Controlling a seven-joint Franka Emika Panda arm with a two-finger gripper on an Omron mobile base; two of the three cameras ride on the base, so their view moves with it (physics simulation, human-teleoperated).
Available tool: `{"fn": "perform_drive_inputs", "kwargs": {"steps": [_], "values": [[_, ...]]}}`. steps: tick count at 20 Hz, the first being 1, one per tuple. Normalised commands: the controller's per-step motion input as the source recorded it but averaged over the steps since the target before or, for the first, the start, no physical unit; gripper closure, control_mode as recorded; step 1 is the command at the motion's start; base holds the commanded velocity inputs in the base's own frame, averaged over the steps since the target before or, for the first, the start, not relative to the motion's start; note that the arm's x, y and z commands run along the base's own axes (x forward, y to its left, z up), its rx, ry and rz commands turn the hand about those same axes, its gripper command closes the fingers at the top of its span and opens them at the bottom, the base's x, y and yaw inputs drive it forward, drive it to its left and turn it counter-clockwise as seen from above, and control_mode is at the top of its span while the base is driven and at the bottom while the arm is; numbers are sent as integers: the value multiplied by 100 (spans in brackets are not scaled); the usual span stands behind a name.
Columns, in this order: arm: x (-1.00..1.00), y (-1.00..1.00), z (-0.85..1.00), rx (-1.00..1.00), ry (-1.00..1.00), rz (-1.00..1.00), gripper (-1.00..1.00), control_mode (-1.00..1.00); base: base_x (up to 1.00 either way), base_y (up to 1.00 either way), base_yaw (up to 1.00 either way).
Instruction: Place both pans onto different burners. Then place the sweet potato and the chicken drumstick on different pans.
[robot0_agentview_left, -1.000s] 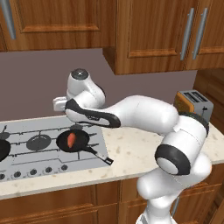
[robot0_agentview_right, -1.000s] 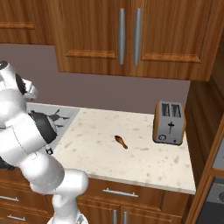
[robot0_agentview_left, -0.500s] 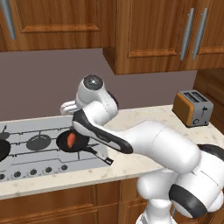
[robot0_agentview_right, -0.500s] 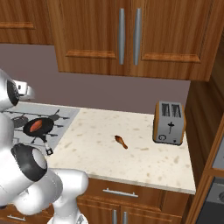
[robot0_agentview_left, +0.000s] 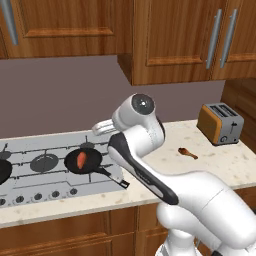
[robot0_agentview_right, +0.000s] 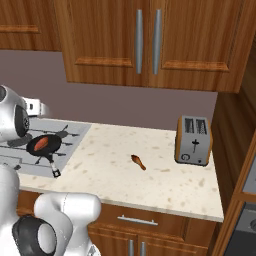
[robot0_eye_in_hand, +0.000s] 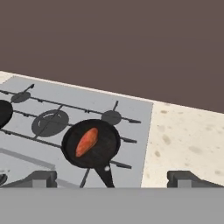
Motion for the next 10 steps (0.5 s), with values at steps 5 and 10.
{"fn": "perform_drive_inputs", "kwargs": {"steps": [5, 10], "values": [[-16, -55, 21, 0, 1, -1, -100, -100, 0, 0, 0], [-12, -54, 19, 0, 2, -5, -100, -100, 0, 0, 0]]}}
